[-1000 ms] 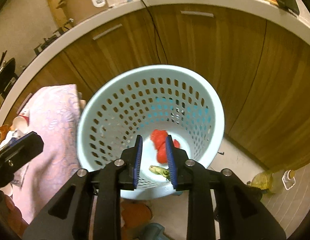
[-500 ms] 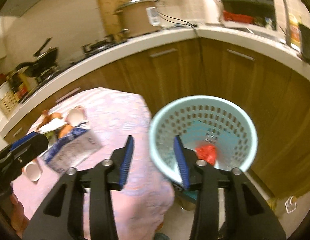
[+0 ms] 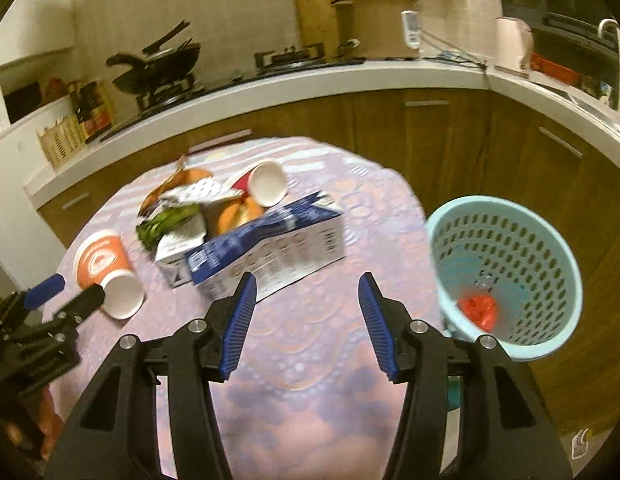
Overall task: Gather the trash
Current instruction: 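Move both tools back to the table toward the orange paper cup, then grasp the orange paper cup with the left tool while the right tool grasps the blue milk carton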
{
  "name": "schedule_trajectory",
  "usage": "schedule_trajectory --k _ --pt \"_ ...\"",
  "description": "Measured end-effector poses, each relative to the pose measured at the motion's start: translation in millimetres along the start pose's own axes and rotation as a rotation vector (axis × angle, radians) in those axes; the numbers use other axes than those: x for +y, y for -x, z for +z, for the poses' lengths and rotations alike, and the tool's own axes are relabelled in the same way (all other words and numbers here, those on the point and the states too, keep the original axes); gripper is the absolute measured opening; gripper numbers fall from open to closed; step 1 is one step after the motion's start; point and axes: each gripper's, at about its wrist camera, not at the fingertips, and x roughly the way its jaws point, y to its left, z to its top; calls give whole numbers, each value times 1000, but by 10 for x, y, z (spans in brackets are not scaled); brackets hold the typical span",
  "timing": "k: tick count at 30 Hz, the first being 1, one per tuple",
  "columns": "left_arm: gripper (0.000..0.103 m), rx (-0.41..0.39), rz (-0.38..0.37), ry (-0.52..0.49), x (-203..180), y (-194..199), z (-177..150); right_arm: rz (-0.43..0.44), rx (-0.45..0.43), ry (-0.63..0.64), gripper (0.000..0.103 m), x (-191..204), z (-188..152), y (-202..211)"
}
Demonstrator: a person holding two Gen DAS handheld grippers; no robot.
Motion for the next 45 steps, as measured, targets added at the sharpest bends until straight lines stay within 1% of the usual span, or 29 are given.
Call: schedule_trajectory --k 3,5,10,12,16,19,22,24,25,27,29,30,31,34,36,37,39,41,43,45 --pt "83 26 23 5 82 -80 -60 3 10 19 50 106 -24 -29" --pt "83 46 53 9 124 -134 -77 5 13 30 50 157 -39 -32" --pt "83 52 88 19 237 -208 -92 0 20 38 50 199 -43 -49" --pt "84 58 82 34 303 -216 -101 -1 24 40 50 216 -49 -68" --pt "84 57 80 74 534 -174 -132 1 28 46 50 250 -59 -85" --pt "84 55 98 115 775 -134 -159 7 32 52 50 298 -61 -107" --pt "83 55 105 178 1034 -102 -159 16 40 60 51 340 -67 -139" --pt "83 54 70 213 1161 -82 -157 20 45 71 51 383 -76 -159" --pt "83 52 37 220 1195 -71 -154 22 46 75 51 397 -76 -166" --pt "83 42 -55 230 1231 -41 -151 27 47 83 51 424 -73 -171" --pt "83 27 -123 253 1252 -27 -131 27 46 86 51 441 -68 -172" --pt "85 22 -140 269 1267 -38 -107 29 45 87 51 446 -59 -173" --pt "85 20 -147 285 1288 -61 -77 29 44 88 51 450 -53 -174" --pt "85 24 -117 329 1370 -195 9 28 39 90 51 442 -41 -167" --pt "85 54 -105 378 1460 -343 34 25 38 88 51 425 -36 -172" --pt "86 74 -123 411 1510 -432 31 23 39 86 51 414 -38 -177" --pt "86 88 -191 453 1546 -532 32 24 40 80 51 392 -35 -185" --pt "86 107 -235 473 1518 -620 41 28 38 73 52 370 -25 -190" --pt "85 122 -250 462 1425 -698 67 31 27 68 53 352 -16 -177" --pt "84 124 -233 428 1307 -750 99 30 15 66 57 352 -10 -160"
